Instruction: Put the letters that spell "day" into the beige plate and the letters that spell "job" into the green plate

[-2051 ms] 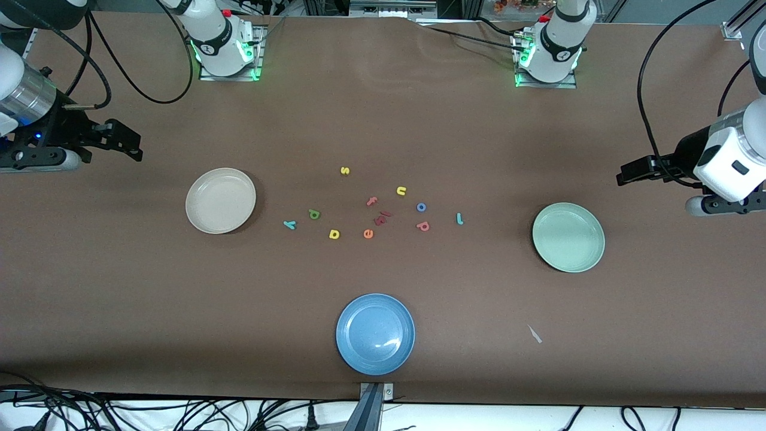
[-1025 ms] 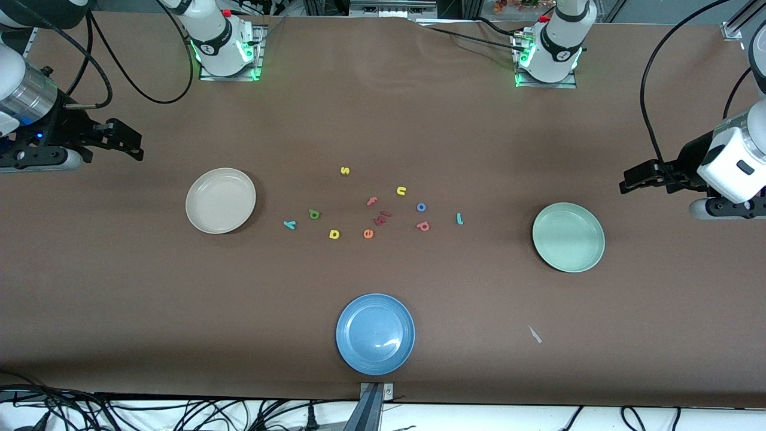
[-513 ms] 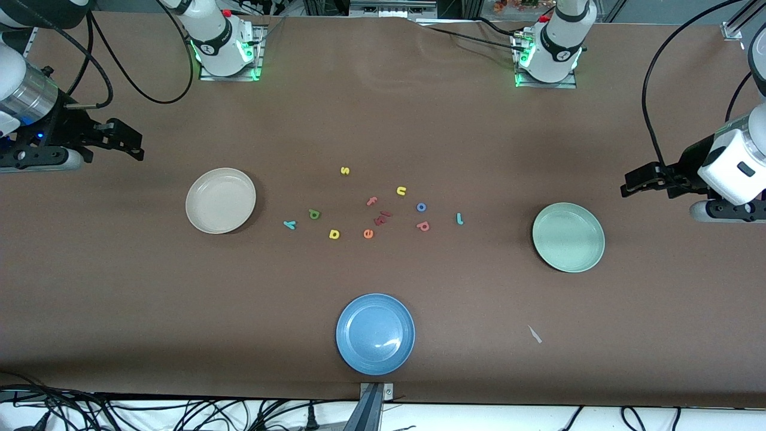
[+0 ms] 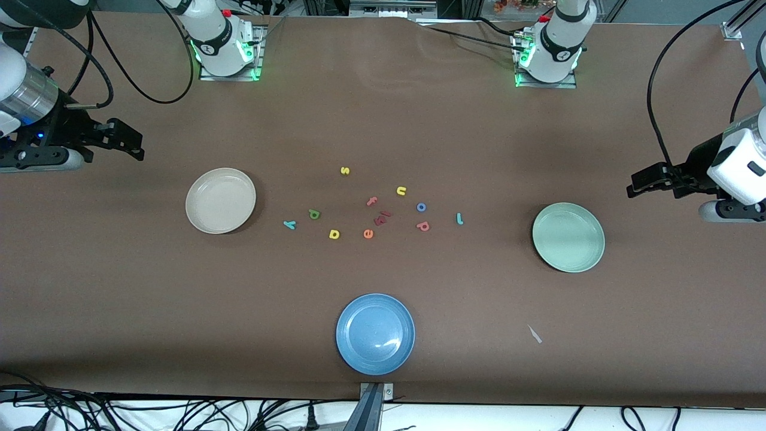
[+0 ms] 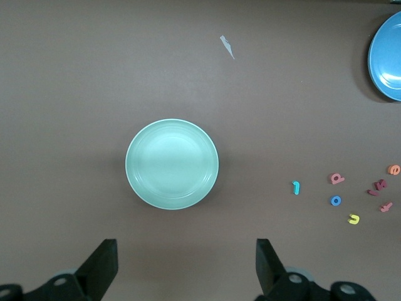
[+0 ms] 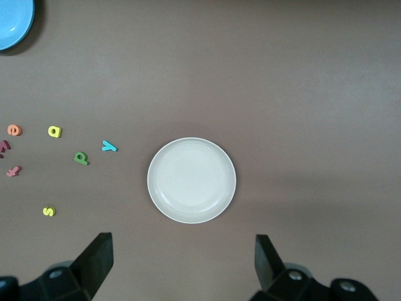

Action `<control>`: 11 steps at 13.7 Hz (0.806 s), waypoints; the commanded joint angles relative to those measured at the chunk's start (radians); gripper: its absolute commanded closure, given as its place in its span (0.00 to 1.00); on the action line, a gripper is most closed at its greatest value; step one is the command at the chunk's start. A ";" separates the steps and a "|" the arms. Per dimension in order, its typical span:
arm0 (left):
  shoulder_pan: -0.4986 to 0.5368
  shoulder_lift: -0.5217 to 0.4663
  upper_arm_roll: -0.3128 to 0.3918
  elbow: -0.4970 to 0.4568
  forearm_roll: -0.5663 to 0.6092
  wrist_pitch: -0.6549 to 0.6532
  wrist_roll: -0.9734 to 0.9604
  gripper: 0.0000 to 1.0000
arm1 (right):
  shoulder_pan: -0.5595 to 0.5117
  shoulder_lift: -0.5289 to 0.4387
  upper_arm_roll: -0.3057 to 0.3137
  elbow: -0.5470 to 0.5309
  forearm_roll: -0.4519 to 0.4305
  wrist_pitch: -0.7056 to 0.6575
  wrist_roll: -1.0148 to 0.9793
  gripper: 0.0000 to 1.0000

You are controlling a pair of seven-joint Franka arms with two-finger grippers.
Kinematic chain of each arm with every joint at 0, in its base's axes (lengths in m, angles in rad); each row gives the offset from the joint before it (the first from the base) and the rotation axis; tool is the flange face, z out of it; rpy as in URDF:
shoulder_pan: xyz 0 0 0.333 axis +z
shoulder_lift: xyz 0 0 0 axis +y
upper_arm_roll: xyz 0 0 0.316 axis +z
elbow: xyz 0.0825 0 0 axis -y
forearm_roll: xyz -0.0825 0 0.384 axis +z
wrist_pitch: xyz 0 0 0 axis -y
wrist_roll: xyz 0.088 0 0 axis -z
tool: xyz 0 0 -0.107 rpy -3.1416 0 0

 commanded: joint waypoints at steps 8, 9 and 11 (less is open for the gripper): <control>0.003 -0.007 -0.002 0.012 0.019 -0.019 0.021 0.02 | 0.002 0.002 -0.001 0.022 0.004 -0.022 -0.010 0.00; 0.003 -0.007 -0.002 0.012 0.019 -0.017 0.020 0.02 | 0.002 0.002 -0.001 0.022 0.004 -0.022 -0.012 0.00; 0.003 -0.007 -0.002 0.012 0.019 -0.017 0.020 0.02 | 0.002 0.002 -0.001 0.022 0.004 -0.022 -0.010 0.00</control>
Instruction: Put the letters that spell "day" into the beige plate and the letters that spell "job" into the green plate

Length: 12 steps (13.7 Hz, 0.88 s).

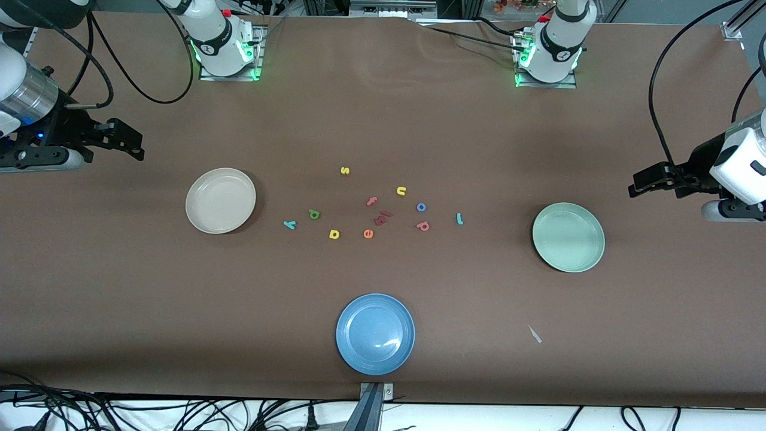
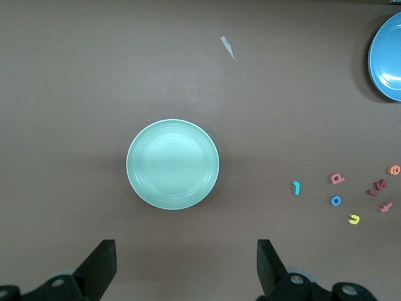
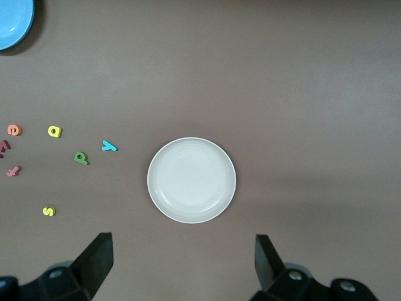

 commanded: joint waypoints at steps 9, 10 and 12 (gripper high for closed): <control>-0.087 0.031 -0.008 -0.002 0.001 -0.013 -0.068 0.01 | 0.005 0.007 0.000 0.020 0.004 -0.010 0.011 0.00; -0.120 0.048 -0.008 -0.002 0.001 -0.008 -0.109 0.01 | 0.017 0.014 0.000 0.020 0.013 0.001 0.025 0.00; -0.173 0.083 -0.008 0.004 -0.001 0.001 -0.195 0.01 | 0.038 0.048 0.000 0.014 0.023 0.012 0.062 0.00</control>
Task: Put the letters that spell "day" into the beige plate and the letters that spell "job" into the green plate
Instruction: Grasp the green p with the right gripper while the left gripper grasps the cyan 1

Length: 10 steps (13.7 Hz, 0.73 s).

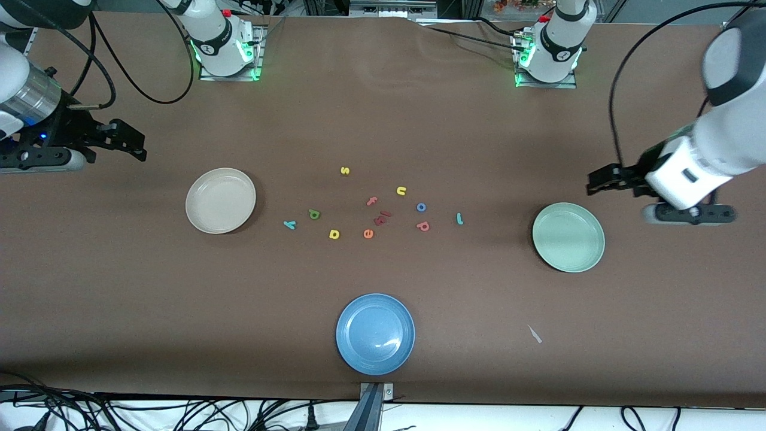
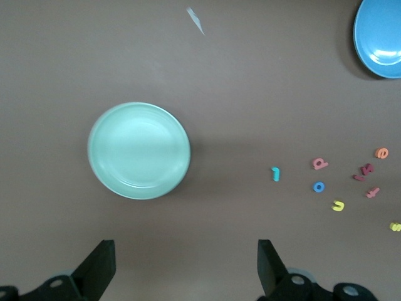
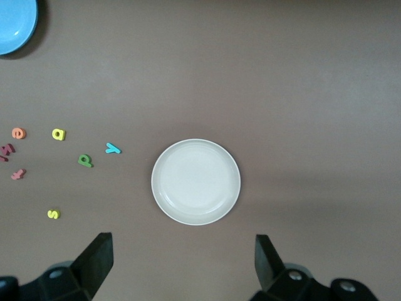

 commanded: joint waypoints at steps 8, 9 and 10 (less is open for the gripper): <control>-0.173 0.257 0.005 0.001 -0.066 0.261 -0.321 0.01 | 0.204 0.288 -0.002 -0.021 -0.004 0.180 0.249 0.00; -0.201 0.287 0.007 -0.007 -0.062 0.290 -0.344 0.01 | 0.244 0.293 -0.003 -0.038 -0.004 0.200 0.333 0.00; -0.215 0.319 0.005 -0.013 -0.060 0.319 -0.369 0.03 | 0.264 0.297 -0.002 -0.056 -0.005 0.225 0.417 0.00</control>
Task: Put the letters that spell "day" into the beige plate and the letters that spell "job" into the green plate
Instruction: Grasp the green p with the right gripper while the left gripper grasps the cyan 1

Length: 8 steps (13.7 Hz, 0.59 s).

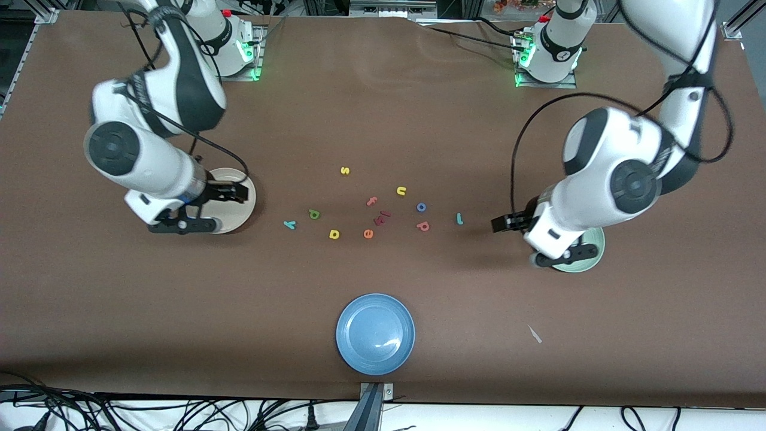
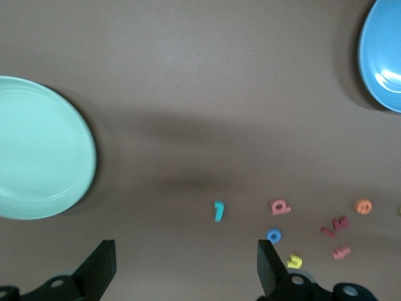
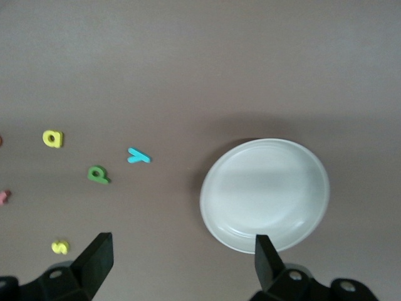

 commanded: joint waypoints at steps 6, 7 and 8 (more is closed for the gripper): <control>-0.130 0.165 0.010 -0.091 -0.022 0.171 -0.100 0.19 | 0.172 0.021 -0.008 -0.269 -0.009 0.393 0.466 0.08; -0.144 0.159 0.010 -0.142 -0.021 0.202 -0.100 0.20 | 0.174 0.044 -0.006 -0.270 -0.009 0.416 0.508 0.10; -0.153 0.155 0.010 -0.176 -0.022 0.240 -0.105 0.20 | 0.184 0.070 -0.006 -0.269 -0.007 0.439 0.554 0.18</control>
